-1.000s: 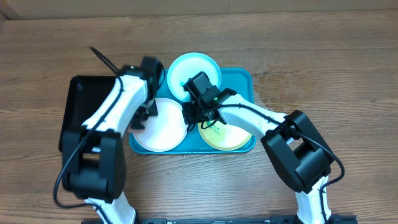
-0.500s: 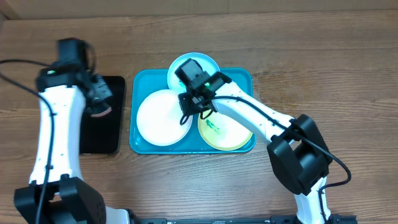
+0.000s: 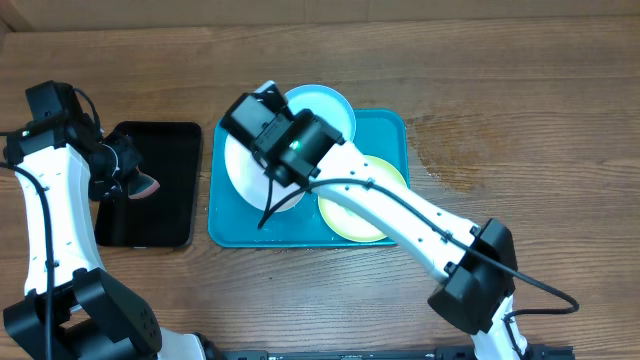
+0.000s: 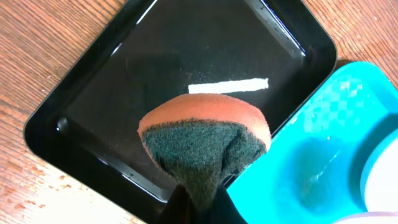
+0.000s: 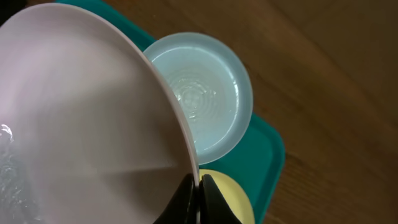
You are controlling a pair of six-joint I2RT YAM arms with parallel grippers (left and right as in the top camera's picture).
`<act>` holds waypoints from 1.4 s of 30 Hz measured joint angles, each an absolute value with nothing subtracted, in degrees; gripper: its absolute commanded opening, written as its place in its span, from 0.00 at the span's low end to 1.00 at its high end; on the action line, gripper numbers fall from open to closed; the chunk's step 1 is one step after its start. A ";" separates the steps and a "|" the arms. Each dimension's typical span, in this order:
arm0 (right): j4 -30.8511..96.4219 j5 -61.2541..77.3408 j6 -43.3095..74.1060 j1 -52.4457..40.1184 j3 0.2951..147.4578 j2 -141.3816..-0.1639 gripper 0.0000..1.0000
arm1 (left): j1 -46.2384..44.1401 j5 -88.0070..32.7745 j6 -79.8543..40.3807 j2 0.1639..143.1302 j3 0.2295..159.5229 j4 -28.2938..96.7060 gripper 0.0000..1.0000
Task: Clean dirty plates on tray and stack at the side
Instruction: 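Lift the pink plate with the right gripper and set it right of the tray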
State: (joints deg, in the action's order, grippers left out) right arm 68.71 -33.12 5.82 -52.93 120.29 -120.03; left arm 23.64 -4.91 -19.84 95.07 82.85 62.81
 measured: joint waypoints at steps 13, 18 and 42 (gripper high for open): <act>68.40 -62.54 -8.01 -62.52 121.47 -119.85 0.04 | 23.62 -6.07 -19.29 95.07 82.85 62.98 0.04; 68.12 -65.98 -9.96 -63.13 121.47 -119.85 0.04 | 23.62 -6.07 -19.29 95.07 82.85 63.05 0.04; 76.18 2.35 3.44 -18.90 121.49 -120.44 0.04 | 23.62 -6.48 -19.25 95.07 82.85 63.29 0.04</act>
